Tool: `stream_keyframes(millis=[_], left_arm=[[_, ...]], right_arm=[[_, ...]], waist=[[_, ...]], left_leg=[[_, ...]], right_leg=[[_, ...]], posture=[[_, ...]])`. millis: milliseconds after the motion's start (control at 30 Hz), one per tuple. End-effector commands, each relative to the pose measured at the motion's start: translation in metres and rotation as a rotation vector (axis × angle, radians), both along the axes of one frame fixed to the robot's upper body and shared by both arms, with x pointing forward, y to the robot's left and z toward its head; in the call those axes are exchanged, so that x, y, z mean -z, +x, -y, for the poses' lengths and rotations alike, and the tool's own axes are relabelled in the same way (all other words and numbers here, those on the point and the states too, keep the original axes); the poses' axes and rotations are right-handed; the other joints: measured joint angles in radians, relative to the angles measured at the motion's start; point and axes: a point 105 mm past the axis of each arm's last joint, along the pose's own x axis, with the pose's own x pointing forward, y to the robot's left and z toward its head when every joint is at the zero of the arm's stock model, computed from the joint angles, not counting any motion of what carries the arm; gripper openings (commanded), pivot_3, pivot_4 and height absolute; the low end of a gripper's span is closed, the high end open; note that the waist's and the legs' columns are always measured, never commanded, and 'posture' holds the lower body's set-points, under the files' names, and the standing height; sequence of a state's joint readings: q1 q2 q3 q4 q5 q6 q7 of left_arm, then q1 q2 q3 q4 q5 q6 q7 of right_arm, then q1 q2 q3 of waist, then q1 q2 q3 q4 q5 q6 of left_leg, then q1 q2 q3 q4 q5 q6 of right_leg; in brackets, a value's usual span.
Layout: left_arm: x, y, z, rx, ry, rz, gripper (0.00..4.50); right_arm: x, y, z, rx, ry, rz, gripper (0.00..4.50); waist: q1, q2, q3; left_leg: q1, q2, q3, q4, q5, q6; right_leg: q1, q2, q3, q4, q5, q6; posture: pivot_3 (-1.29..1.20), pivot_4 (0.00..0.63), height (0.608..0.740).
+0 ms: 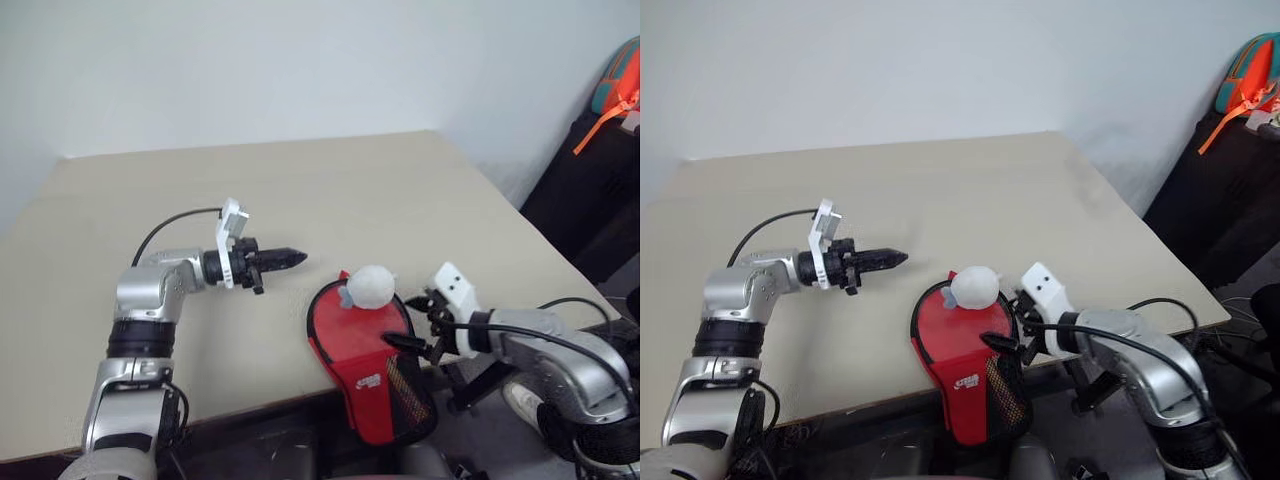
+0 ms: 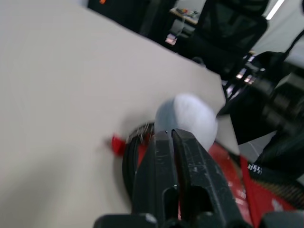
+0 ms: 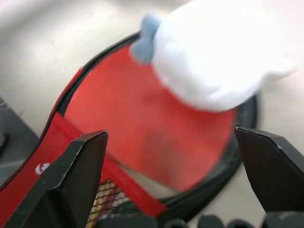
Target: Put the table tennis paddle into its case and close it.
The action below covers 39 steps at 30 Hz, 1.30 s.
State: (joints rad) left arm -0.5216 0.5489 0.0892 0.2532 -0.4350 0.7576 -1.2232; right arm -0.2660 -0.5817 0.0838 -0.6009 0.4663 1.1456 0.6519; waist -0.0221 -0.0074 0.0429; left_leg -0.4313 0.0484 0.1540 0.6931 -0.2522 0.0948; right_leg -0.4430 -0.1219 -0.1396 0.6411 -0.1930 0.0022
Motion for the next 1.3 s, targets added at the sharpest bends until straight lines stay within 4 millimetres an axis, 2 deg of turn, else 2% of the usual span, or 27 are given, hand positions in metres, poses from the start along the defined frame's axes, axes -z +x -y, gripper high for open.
stream_keyframes(millis=[33,200,333,667,767,900,1033,1133,1200,1300], left_arm=[[-0.010,-0.005,0.005,0.007,-0.003,0.060,0.00],[0.001,-0.008,0.007,-0.009,0.009,0.051,0.00],[0.002,-0.010,0.013,-0.005,0.005,0.056,0.00],[0.003,-0.017,0.023,0.009,-0.001,0.066,0.00],[0.005,-0.021,0.024,0.023,0.013,0.067,0.00],[0.006,-0.023,0.025,0.034,0.039,0.083,0.00],[0.008,-0.031,0.039,0.071,0.053,0.113,0.00],[0.007,-0.038,0.051,0.114,0.053,0.130,0.00],[0.005,-0.039,0.060,0.136,0.051,0.147,0.00],[0.002,-0.040,0.076,0.178,0.048,0.175,0.00]], right_arm=[[-0.029,0.010,-0.001,0.009,0.010,0.112,4.45],[-0.034,0.028,-0.010,0.028,0.005,0.153,4.45],[-0.019,0.042,-0.022,0.021,-0.004,0.147,4.45],[0.003,0.060,-0.036,0.016,-0.014,0.131,4.45],[0.006,0.063,-0.037,0.035,-0.006,0.126,3.82],[0.006,0.065,-0.035,0.045,0.001,0.118,2.47],[0.003,0.067,-0.034,0.047,0.003,0.119,1.13],[-0.002,0.071,-0.034,0.045,0.003,0.137,0.36],[-0.005,0.074,-0.035,0.042,-0.001,0.147,0.01],[-0.009,0.081,-0.036,0.047,0.007,0.136,0.01]], waist=[[0.002,0.000,0.000],[0.002,0.000,0.000],[0.001,0.000,0.000],[-0.002,0.001,0.000],[-0.001,0.001,0.000],[-0.002,0.001,0.000],[-0.002,0.001,0.000],[-0.002,0.001,0.000],[-0.002,0.002,0.000],[-0.002,0.002,0.000]], left_leg=[[0.000,0.000,0.000,0.000,0.000,0.000],[0.000,0.000,0.000,0.000,0.000,0.000],[0.000,0.000,0.001,-0.001,0.000,0.000],[0.000,0.000,0.003,-0.002,0.000,-0.001],[0.000,0.000,0.004,-0.002,0.000,-0.001],[0.000,0.000,0.004,-0.002,0.000,-0.001],[0.000,0.000,0.004,-0.003,0.000,-0.001],[0.000,0.000,0.004,-0.003,0.000,-0.001],[0.000,0.000,0.005,-0.003,0.000,-0.001],[0.000,0.000,0.005,-0.004,0.000,-0.001]], right_leg=[[0.000,0.000,0.000,0.000,0.000,0.000],[0.000,-0.001,0.000,0.000,0.000,0.000],[-0.001,0.000,0.000,0.000,0.000,0.000],[-0.001,0.000,0.001,0.000,0.000,0.000],[-0.001,0.000,0.001,0.000,0.000,0.000],[-0.001,0.000,0.001,0.000,0.000,0.000],[-0.002,0.000,0.001,0.000,0.000,0.000],[-0.002,0.000,0.002,0.000,0.000,0.000],[-0.002,0.000,0.002,0.000,0.000,0.000],[-0.002,0.000,0.002,0.000,0.000,0.000]], posture=[[0.00,0.000,0.715],[0.00,0.000,0.715],[0.00,0.000,0.715],[0.00,0.000,0.715],[0.00,0.000,0.715],[0.00,0.000,0.715],[0.00,0.000,0.715],[0.00,0.000,0.715],[0.00,0.000,0.715],[0.00,0.000,0.715]])
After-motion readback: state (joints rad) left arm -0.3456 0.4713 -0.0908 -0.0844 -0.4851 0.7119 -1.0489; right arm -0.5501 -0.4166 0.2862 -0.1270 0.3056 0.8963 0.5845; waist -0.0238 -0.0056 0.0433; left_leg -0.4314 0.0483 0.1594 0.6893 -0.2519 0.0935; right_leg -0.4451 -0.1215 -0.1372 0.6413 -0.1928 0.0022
